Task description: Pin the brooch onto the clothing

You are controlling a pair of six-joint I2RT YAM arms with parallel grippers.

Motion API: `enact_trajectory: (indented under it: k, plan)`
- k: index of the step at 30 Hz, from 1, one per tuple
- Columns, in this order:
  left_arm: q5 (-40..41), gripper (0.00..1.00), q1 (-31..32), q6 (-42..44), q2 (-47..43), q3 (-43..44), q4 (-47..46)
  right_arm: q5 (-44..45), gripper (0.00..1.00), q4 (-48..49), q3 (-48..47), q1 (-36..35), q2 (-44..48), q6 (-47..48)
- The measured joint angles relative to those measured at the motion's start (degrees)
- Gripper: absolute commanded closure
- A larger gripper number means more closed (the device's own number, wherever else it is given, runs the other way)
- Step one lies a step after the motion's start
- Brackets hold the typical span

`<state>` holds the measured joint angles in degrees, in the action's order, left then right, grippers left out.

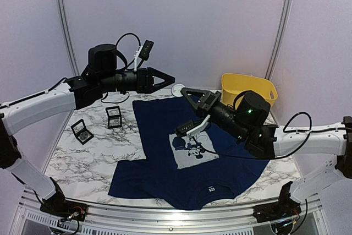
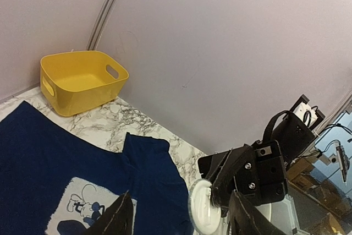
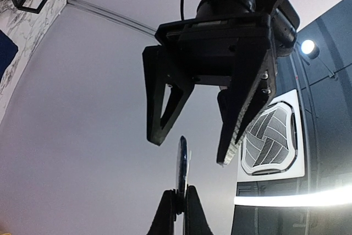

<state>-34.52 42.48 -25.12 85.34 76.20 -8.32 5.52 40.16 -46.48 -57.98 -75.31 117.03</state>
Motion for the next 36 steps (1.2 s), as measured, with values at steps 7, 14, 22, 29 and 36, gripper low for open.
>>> enact_trajectory:
  k: [7, 14, 22, 29, 36]
  plan:
    - [-0.59, 0.14, 0.33, -1.33, -0.59, -5.11, -5.64, 5.73, 1.0, 9.01, -1.2, -1.22, -3.65, -2.43]
    - [7.28, 0.44, 1.86, -4.9, -6.49, -15.32, -21.75, 17.97, 1.0, 26.99, -6.64, -4.94, -18.25, 0.68]
    - [13.94, 0.57, 2.16, -8.07, -5.84, -15.34, -27.06, 25.14, 1.0, 34.88, -13.4, -7.43, -23.56, 1.95]
    - [14.88, 0.56, 2.16, -8.76, -5.51, -15.32, -27.98, 27.26, 1.0, 36.5, -14.62, -8.5, -24.26, 1.81]
    - [12.44, 0.61, 2.51, -9.57, -2.8, -13.99, -28.96, 28.33, 1.0, 36.26, -14.62, -8.72, -24.61, 1.73]
